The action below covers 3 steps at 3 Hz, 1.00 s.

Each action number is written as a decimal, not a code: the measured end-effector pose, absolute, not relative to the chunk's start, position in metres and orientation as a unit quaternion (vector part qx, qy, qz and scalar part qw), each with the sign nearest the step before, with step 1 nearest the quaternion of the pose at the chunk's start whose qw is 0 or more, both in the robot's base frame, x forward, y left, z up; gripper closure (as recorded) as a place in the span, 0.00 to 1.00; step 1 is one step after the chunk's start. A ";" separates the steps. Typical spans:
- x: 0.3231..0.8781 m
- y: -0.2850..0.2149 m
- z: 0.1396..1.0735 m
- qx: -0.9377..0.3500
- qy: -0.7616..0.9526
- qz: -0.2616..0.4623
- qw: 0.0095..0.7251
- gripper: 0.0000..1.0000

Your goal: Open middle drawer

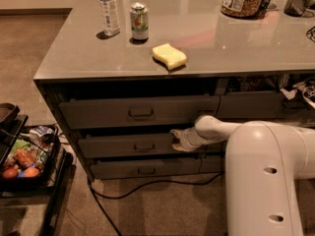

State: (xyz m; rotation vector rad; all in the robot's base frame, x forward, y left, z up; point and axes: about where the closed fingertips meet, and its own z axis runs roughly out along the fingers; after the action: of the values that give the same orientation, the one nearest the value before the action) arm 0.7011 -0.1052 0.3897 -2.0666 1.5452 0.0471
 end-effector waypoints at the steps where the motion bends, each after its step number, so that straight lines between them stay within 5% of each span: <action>1: 0.701 -0.107 0.388 -0.765 0.581 0.026 0.278 1.00; 3: 0.703 -0.105 0.390 -0.765 0.581 0.026 0.278 1.00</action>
Offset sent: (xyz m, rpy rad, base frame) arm -0.0898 0.0043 -0.0119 0.1598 0.4769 0.0859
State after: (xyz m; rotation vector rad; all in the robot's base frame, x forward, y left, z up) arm 0.7029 -0.1049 0.3904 -2.0530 1.5581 0.0705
